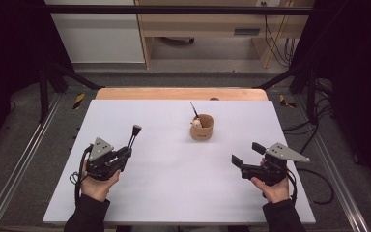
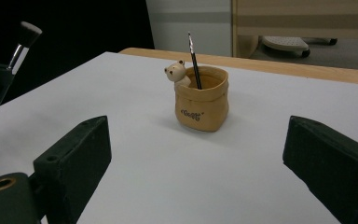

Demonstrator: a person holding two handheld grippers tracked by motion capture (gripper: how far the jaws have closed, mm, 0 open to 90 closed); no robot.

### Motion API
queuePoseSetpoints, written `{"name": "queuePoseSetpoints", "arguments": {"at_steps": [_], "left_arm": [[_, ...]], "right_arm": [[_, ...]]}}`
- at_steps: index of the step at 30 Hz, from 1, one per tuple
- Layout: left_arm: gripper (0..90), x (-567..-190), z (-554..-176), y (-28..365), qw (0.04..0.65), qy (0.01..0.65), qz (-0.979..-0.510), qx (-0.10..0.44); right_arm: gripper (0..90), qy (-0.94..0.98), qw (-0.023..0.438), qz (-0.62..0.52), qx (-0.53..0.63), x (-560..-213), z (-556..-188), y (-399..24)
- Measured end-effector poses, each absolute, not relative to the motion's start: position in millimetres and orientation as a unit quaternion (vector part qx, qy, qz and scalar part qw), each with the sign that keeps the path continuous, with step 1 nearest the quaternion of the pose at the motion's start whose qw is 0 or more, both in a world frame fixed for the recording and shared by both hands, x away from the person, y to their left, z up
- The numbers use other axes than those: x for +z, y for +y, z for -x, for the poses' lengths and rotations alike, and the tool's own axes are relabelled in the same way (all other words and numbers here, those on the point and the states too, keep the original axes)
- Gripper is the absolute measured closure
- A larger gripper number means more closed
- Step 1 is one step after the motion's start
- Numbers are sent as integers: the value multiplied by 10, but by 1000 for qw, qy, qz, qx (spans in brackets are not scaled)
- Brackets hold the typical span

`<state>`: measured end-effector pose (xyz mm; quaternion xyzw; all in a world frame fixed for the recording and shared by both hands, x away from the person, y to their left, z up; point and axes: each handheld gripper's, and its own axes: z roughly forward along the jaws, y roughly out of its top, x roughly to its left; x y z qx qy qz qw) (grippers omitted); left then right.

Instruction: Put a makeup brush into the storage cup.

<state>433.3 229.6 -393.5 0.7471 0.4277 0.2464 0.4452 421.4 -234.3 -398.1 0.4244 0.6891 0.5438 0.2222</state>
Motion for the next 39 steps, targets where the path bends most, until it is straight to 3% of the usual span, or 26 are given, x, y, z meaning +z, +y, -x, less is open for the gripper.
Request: {"name": "queuePoseSetpoints", "arguments": {"at_steps": [39], "left_arm": [[787, -3782, -4410, 1694, 494, 398, -736, 235]], "right_arm": [[112, 672, 186, -416, 584, -3656, -4337, -1873]]}}
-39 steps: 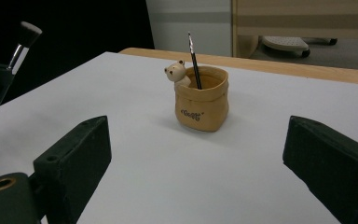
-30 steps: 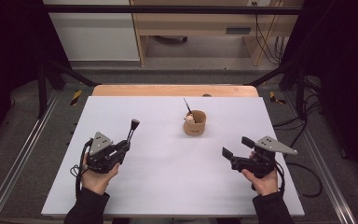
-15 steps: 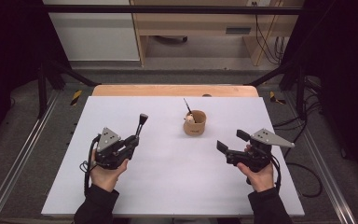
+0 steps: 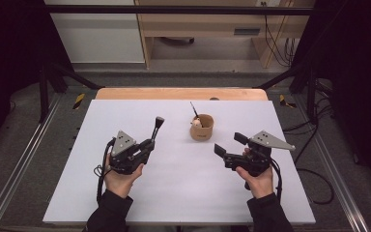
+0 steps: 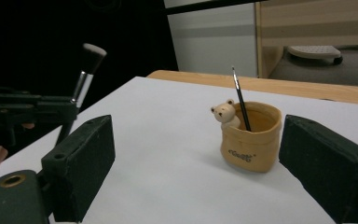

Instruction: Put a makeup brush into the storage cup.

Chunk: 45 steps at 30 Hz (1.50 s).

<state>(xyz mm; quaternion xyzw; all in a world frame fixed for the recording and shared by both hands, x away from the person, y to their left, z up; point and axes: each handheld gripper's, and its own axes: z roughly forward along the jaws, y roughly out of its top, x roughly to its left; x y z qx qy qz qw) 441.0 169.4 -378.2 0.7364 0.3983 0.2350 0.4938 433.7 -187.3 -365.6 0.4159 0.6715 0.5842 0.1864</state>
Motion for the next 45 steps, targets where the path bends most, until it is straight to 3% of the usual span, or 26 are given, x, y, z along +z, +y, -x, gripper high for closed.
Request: {"name": "queuePoseSetpoints", "arguments": {"at_steps": [45], "left_arm": [[787, -3931, -4370, 1144, 511, 375, -746, 203]], "right_arm": [[167, 680, 122, -408, 597, -3765, -4479, -1293]]}}
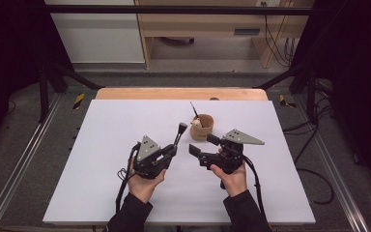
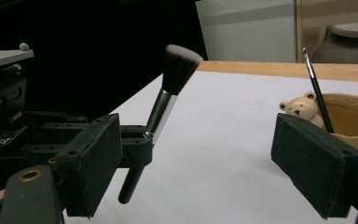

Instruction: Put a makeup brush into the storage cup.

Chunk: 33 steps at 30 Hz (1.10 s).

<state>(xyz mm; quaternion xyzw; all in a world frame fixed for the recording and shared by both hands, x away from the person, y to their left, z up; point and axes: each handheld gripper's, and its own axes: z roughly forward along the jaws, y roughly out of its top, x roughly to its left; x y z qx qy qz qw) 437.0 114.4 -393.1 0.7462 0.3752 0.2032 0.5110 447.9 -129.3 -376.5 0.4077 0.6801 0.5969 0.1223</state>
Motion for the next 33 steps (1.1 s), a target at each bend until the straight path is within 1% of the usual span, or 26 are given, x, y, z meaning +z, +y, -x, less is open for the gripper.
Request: {"name": "queuePoseSetpoints", "arguments": {"at_steps": [12, 19, 21, 29, 33], "left_arm": [[787, -3976, -4343, 1018, 511, 371, -750, 197], [787, -4002, -4327, 975, 514, 371, -749, 194], [787, -4004, -4321, 963, 516, 371, -748, 193], [787, -4009, -4304, 924, 518, 370, -747, 193], [787, -4005, -4291, 910, 520, 370, -745, 193]], "right_arm": [[178, 672, 115, -417, 601, -3815, -4488, -1250], [207, 671, 112, -422, 599, -3836, -4490, -1225], [230, 669, 116, -425, 599, -3840, -4488, -1217], [296, 669, 98, -430, 599, -3872, -4508, -1188], [350, 666, 91, -434, 600, -3888, -4522, -1187]]}}
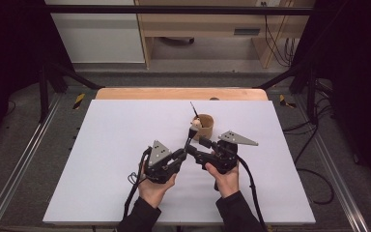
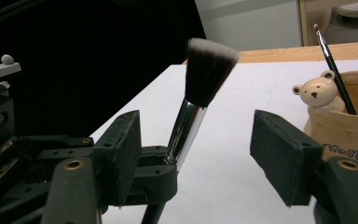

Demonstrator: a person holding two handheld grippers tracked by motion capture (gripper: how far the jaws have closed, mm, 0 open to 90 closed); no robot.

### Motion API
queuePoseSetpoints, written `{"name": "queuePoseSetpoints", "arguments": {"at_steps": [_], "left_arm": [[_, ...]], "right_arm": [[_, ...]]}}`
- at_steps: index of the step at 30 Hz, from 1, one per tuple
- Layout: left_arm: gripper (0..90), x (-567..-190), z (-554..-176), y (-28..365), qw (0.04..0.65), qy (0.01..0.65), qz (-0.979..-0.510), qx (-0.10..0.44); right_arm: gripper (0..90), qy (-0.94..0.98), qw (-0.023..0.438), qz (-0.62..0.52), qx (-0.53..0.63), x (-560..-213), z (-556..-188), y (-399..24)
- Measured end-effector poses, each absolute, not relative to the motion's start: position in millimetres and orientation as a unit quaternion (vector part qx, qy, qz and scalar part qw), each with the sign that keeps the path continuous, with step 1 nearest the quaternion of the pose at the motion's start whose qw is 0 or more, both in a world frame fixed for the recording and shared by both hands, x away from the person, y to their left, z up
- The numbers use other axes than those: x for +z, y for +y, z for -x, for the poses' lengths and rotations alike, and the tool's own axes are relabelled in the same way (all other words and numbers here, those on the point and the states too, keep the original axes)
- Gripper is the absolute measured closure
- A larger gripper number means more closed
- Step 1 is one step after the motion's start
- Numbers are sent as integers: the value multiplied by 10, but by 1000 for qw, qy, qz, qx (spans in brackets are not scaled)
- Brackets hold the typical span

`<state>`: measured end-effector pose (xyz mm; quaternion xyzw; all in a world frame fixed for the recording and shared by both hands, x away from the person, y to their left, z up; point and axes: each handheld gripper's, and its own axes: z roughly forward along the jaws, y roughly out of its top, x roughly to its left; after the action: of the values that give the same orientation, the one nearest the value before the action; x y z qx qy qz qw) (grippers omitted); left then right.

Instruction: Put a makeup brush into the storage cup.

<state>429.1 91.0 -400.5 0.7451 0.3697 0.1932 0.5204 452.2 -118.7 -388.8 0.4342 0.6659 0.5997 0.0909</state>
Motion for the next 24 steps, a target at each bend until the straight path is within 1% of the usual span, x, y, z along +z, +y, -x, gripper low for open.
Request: {"name": "queuePoseSetpoints", "arguments": {"at_steps": [13, 24], "left_arm": [[787, -4002, -4261, 855, 525, 371, -742, 190], [787, -3981, -4235, 820, 532, 370, -738, 190]], "right_arm": [[540, 654, 63, -439, 613, -3900, -4541, -1173], [637, 652, 49, -443, 614, -3909, -4552, -1165]]}}
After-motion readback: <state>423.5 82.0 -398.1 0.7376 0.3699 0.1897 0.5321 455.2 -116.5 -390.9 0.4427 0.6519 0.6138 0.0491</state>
